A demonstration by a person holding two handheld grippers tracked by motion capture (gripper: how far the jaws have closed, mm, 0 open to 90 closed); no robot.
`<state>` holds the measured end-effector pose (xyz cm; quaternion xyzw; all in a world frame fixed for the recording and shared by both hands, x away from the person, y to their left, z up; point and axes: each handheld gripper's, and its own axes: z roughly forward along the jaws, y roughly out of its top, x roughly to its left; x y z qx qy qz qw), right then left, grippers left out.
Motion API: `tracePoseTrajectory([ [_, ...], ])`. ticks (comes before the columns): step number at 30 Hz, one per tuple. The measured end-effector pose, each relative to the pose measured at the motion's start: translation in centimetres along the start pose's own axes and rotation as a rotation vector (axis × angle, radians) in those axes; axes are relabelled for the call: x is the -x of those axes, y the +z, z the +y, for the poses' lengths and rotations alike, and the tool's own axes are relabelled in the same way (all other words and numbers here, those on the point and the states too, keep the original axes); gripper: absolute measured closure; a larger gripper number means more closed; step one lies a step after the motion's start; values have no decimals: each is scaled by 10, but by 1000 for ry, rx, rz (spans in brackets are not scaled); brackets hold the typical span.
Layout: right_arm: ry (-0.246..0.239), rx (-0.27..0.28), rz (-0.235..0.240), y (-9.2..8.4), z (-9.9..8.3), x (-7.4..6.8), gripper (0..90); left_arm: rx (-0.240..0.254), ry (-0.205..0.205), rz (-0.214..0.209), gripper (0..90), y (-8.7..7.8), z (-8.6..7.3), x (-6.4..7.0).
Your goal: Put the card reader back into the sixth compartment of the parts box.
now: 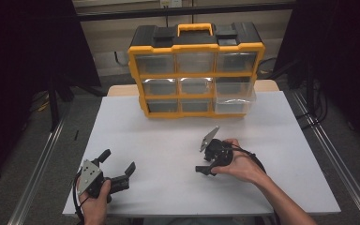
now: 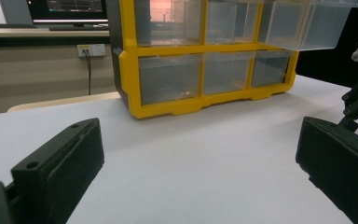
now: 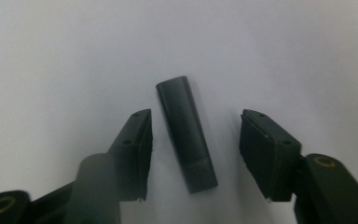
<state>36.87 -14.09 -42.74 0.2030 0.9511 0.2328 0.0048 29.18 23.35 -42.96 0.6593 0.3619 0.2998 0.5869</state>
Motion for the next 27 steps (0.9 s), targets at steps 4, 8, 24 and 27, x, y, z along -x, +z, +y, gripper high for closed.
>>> tracePoseTrajectory([
  [4,-24,-30,-19,2,2,-3,540,-3,-3,-3,10,-1,0,-1],
  [8,-37,-44,-20,0,1,-4,615,-2,-10,-8,10,0,-1,1],
  [24,-46,-88,-21,2,6,-5,735,-14,1,-15,10,3,-1,2],
  [27,-36,-80,-17,1,5,-5,736,-18,10,-17,10,3,-2,1],
])
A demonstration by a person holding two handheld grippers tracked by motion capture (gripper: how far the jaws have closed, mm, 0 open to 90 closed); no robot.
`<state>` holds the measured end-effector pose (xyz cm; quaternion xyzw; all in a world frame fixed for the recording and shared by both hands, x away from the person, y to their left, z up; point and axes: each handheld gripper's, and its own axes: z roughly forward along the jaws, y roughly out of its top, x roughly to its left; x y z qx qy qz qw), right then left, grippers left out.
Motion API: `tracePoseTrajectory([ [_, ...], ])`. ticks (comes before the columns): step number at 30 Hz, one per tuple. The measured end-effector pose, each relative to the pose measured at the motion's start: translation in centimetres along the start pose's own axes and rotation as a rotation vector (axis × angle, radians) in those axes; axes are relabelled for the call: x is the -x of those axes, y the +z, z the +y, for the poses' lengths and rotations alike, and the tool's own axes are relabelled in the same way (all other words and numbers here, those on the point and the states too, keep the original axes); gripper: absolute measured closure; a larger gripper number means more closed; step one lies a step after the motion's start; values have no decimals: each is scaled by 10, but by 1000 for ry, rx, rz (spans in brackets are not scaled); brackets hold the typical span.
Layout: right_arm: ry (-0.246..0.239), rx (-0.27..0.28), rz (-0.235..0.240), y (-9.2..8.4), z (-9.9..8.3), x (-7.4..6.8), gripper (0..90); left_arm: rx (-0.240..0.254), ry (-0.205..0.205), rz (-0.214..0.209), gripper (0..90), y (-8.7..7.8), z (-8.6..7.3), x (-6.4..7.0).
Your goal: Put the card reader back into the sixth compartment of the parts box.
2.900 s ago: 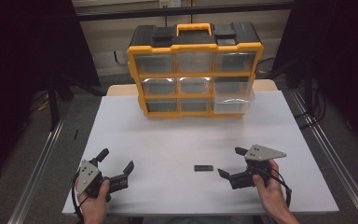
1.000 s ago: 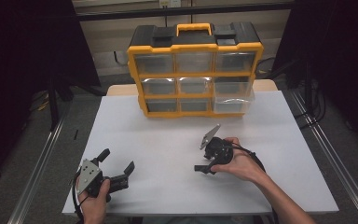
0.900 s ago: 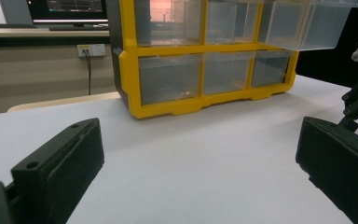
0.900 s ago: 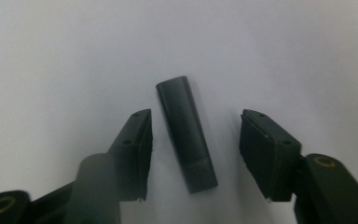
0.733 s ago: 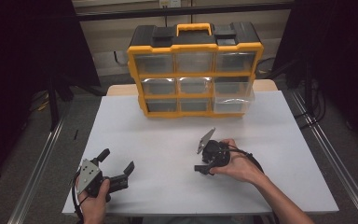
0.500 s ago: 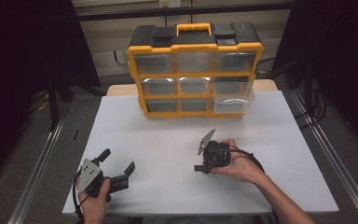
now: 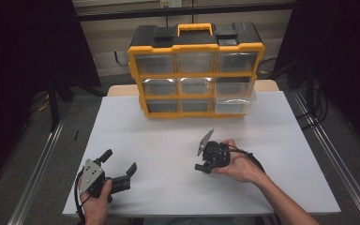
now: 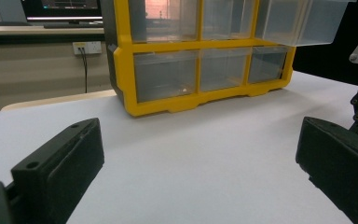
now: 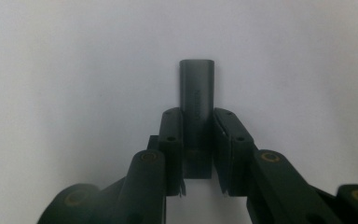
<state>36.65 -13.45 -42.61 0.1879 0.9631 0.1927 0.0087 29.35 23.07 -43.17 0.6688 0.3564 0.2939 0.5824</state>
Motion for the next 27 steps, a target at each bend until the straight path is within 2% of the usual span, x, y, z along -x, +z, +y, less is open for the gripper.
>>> tracePoseTrajectory([
  [13,20,14,16,-3,0,-1,736,3,-9,-2,10,0,0,0],
  [20,19,71,2,-12,-3,-1,736,6,-2,1,10,-1,0,-1],
  [21,24,95,1,-15,-4,0,736,6,-3,1,10,-1,0,-1],
  [27,41,138,-8,-23,-7,1,736,4,-4,0,10,-2,1,-1],
])
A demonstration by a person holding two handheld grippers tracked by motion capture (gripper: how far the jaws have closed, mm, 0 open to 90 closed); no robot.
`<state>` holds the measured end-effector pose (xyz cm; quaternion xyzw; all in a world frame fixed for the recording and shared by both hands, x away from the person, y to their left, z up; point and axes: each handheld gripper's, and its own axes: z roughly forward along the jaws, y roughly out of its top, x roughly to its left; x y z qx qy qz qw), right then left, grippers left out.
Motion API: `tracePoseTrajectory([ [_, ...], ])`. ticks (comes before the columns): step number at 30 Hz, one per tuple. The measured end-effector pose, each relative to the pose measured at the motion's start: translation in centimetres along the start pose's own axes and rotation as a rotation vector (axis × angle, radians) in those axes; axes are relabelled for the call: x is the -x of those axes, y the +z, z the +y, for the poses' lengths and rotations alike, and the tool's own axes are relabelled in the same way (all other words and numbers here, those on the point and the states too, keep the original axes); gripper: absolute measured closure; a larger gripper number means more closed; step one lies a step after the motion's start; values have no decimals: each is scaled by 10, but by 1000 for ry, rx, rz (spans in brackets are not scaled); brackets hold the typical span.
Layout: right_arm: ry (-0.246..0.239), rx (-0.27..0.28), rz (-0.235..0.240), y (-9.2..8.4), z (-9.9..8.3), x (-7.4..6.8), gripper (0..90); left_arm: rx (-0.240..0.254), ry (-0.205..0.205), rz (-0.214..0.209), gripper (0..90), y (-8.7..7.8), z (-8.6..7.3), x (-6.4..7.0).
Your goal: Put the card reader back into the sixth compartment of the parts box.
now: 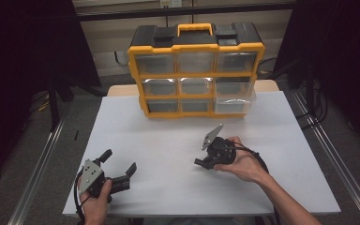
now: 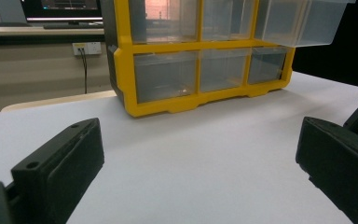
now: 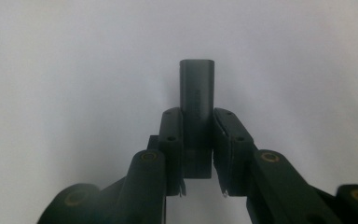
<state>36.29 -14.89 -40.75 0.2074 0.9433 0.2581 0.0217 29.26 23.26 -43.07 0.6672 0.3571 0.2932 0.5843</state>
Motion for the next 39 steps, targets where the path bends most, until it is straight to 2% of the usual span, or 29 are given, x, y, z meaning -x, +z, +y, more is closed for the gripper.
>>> tracePoseTrajectory([
  [6,25,42,-8,-6,-4,2,736,12,-13,5,10,-1,0,0],
  [9,26,73,-21,-11,-5,2,736,11,-16,2,10,-1,0,-1],
  [10,16,91,-43,-15,-5,1,736,11,-17,3,10,-1,0,-1],
  [15,9,126,-56,-22,-4,-2,736,11,-18,1,10,-1,0,-1],
  [25,3,186,-46,-35,-3,-2,736,5,-14,-3,11,-1,0,-1],
  [34,2,258,-61,-58,-3,-3,736,7,-12,-7,11,0,0,-1],
  [39,-1,274,-59,-64,-4,-2,736,9,-14,-5,12,-1,0,-1],
])
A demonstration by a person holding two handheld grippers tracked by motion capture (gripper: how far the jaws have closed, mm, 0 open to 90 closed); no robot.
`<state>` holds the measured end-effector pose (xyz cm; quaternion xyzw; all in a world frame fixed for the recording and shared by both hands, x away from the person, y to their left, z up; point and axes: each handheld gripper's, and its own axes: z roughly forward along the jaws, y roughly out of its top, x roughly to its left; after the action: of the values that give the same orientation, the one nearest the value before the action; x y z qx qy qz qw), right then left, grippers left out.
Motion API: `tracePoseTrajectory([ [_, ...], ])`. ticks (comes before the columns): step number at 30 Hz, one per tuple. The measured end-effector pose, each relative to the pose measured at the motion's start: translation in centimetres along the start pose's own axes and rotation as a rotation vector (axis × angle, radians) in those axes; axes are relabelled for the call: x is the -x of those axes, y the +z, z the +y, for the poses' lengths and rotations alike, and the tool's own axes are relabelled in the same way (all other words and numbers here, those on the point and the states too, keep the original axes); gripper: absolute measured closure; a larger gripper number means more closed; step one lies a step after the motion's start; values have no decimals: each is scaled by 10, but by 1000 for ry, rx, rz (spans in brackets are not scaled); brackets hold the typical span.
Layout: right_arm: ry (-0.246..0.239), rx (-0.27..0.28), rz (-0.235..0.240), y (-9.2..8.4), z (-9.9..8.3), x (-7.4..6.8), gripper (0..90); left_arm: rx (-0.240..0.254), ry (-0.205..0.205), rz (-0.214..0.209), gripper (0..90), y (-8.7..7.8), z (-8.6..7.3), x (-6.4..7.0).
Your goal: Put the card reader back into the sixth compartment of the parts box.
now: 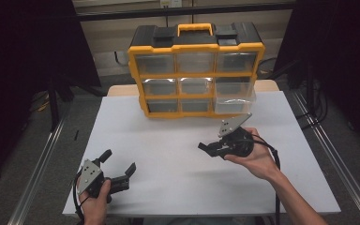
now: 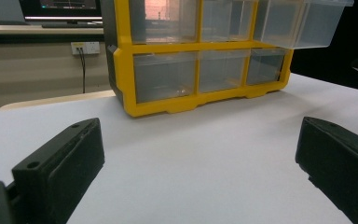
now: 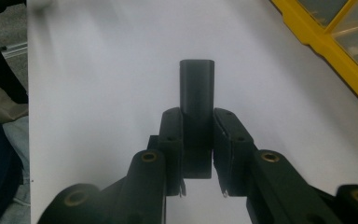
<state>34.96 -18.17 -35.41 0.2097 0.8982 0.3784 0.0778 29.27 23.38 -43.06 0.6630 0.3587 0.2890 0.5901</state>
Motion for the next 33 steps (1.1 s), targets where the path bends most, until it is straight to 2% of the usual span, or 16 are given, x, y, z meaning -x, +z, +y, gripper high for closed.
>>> tracePoseTrajectory([
  [13,13,97,-14,-19,4,2,736,-1,9,7,12,0,0,0],
  [23,4,125,-43,-37,11,1,736,-9,14,9,12,0,0,0],
  [28,2,146,-67,-48,15,5,736,-4,17,10,12,0,0,0],
  [33,-5,154,-70,-54,19,9,736,-4,13,6,12,0,0,1],
])
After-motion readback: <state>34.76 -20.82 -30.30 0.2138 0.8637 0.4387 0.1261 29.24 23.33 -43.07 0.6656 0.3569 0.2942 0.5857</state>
